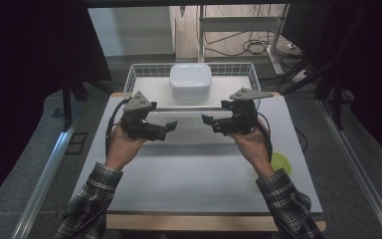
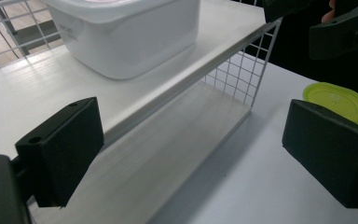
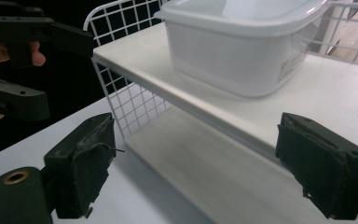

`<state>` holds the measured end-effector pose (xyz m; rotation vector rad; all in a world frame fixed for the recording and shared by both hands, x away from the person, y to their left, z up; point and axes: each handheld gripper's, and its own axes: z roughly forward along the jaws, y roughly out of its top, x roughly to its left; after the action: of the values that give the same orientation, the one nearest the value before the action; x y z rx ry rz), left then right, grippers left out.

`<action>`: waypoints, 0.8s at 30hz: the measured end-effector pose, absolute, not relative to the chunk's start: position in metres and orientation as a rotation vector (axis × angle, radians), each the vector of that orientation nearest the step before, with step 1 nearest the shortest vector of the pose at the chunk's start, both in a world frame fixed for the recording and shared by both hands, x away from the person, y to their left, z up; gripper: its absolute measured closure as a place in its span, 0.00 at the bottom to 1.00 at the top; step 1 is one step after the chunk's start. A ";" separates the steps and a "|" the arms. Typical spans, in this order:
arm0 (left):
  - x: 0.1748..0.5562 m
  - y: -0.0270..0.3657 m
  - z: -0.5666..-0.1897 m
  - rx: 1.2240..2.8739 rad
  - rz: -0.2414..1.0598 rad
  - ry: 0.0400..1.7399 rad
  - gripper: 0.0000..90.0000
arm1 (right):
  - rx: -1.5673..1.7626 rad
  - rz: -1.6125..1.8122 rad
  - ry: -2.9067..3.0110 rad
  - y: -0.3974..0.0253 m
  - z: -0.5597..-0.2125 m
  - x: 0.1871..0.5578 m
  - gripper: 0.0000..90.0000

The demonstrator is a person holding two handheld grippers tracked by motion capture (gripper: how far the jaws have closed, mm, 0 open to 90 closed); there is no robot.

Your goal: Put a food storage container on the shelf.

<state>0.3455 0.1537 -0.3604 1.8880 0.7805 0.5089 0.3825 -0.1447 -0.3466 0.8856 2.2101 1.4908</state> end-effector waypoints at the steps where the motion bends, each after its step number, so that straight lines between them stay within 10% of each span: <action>1: 0.343 0.154 -0.362 1.885 0.503 0.779 0.05 | 0.878 1.495 2.215 -0.146 -0.349 0.379 0.13; 24: 0.289 0.169 -0.419 1.836 0.453 0.771 0.07 | 0.824 1.424 2.261 -0.177 -0.401 0.339 0.04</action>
<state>0.2887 0.1693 -0.4190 1.8359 0.7712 0.4533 0.3391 -0.1767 -0.4007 0.8237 2.2606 1.4236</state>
